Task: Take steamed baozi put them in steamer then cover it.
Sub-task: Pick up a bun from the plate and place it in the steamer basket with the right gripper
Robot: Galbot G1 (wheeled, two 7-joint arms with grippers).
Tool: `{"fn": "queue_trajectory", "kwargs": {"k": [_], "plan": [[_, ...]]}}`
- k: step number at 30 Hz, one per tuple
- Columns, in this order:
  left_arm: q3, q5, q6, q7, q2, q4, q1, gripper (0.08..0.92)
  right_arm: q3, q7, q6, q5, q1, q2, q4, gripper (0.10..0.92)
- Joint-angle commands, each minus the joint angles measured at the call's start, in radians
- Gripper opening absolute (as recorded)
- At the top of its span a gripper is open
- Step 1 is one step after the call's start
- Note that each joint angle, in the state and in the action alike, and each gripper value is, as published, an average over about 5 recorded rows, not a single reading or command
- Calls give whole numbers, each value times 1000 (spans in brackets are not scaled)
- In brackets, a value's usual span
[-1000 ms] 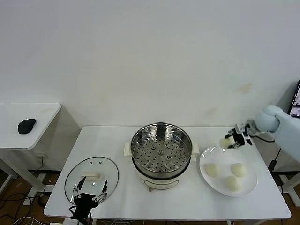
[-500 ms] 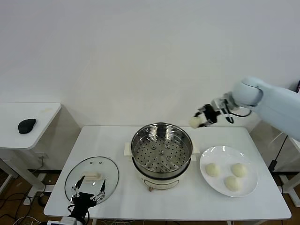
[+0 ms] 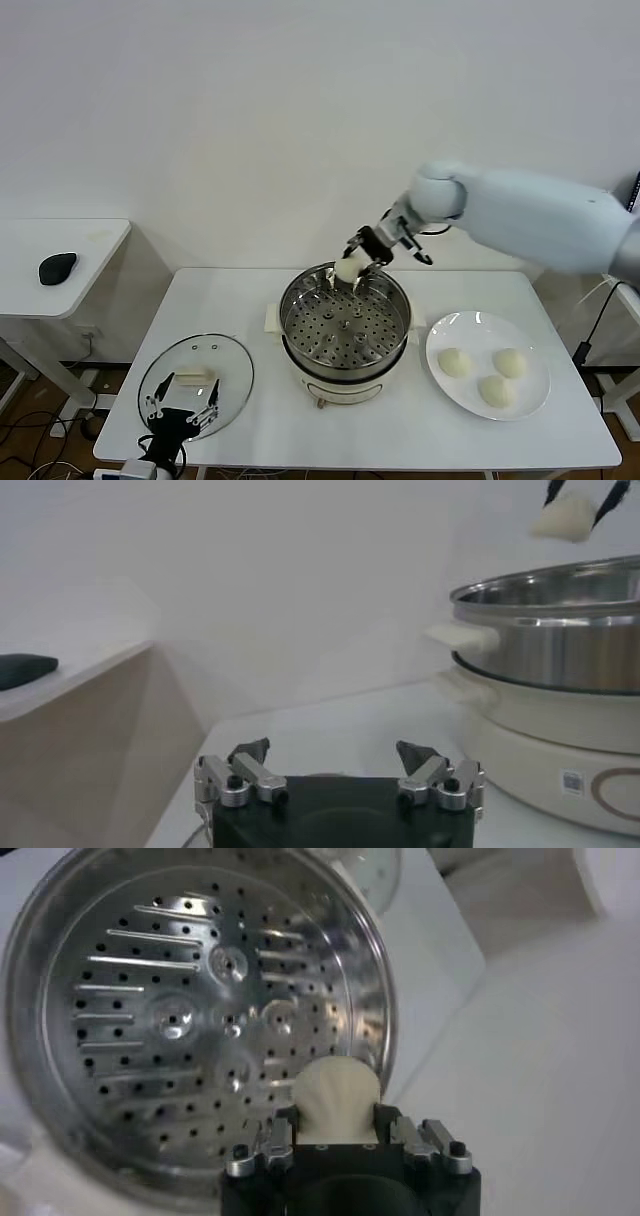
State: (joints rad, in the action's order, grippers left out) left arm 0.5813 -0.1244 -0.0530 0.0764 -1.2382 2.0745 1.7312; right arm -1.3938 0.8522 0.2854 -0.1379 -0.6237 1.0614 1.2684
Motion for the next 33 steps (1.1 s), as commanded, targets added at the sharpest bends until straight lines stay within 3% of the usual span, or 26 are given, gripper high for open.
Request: {"fn": "queue_trajectory", "kwargs": {"k": [1, 17, 22, 26, 30, 33], "plan": [[6, -6, 0, 0, 2, -2, -1, 823, -30, -16, 144, 179, 48, 97, -62, 484], [-6, -5, -6, 3, -16, -3, -18, 823, 41, -68, 250, 421, 161, 126, -205, 486], [-7, -24, -10, 8, -20, 4, -16, 823, 52, -83, 249, 439, 162, 127, -194, 581], [-6, -28, -14, 8, -20, 11, -12, 823, 39, -42, 175, 341, 93, 95, -127, 694], [-1, -28, -17, 8, -13, 17, -8, 823, -2, 78, -52, 136, -26, -1, 25, 795], [4, -30, -19, 7, -4, 22, -7, 823, -34, 127, -195, -13, -114, -95, 127, 819]]}}
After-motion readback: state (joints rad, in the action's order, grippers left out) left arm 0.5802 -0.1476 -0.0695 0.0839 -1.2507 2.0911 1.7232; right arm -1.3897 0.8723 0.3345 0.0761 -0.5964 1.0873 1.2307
